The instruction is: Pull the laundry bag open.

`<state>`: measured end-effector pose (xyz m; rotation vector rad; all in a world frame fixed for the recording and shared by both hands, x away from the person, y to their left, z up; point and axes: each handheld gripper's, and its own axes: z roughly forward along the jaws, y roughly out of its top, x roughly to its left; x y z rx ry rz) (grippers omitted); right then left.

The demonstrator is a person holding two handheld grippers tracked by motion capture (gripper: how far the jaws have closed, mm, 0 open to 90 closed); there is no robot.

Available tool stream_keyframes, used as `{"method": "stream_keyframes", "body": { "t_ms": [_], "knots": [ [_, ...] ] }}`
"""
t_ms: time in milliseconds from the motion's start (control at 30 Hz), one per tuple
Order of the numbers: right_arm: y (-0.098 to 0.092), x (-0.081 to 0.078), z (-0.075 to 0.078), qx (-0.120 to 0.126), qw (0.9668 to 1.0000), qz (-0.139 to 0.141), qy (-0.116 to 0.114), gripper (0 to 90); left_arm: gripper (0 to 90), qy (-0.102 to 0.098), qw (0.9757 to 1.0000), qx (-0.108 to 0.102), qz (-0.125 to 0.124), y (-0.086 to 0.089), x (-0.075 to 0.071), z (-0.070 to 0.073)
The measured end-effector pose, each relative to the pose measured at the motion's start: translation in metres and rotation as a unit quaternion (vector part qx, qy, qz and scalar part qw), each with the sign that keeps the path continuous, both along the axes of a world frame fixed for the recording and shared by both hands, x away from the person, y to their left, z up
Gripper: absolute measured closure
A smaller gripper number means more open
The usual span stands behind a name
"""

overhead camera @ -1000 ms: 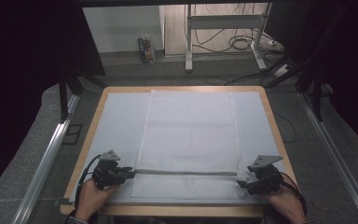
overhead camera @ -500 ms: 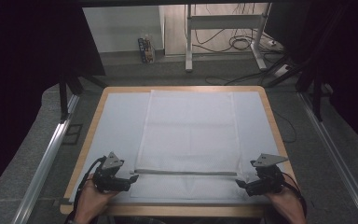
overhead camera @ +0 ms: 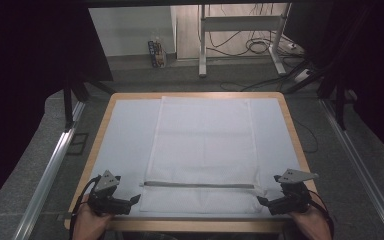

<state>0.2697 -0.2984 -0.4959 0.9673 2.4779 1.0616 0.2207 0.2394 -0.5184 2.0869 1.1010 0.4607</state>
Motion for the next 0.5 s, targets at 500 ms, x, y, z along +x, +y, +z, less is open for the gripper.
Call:
{"method": "stream_keyframes", "body": {
  "t_ms": [500],
  "knots": [
    [-0.002,0.0004,-0.0078,-0.029,0.9993,-0.002,0.022,1.9,2.7,0.007,0.9987,0.051,0.005,0.0,-0.0007,-0.0089]
  ]
}}
